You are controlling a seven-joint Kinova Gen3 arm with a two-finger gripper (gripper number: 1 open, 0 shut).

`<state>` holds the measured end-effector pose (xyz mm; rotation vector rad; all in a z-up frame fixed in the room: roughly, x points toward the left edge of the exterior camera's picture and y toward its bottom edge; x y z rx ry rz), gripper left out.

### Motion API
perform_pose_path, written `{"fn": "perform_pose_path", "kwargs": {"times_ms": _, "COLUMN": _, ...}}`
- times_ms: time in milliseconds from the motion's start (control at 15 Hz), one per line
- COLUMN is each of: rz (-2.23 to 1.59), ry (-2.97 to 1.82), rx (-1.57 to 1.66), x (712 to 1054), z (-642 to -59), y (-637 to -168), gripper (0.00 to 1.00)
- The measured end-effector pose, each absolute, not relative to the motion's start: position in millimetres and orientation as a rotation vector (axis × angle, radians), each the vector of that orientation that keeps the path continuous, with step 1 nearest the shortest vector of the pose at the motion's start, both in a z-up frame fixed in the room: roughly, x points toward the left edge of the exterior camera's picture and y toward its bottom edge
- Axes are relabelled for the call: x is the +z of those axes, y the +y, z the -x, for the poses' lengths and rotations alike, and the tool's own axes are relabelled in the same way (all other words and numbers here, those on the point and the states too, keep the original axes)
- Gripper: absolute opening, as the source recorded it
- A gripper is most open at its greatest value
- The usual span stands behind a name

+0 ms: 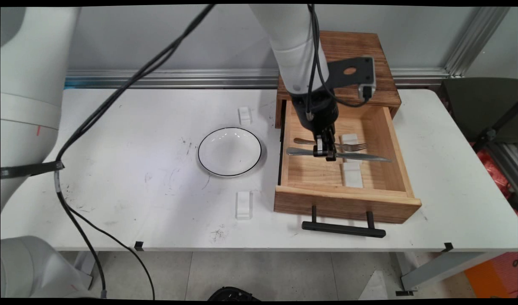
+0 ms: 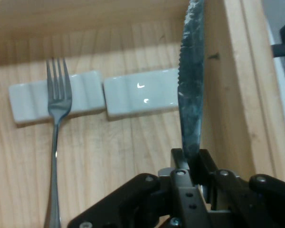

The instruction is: Place the picked object into the drawer

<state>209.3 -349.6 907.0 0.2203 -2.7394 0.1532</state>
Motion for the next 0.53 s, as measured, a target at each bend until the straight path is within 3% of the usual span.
{"fn": "perform_pose_path", "kwargs": {"times_ms": 533, "rz": -0.218, "ry": -2.753, "rx": 0.143, "x": 869, "z": -201, "y": -368, "gripper": 0.0}}
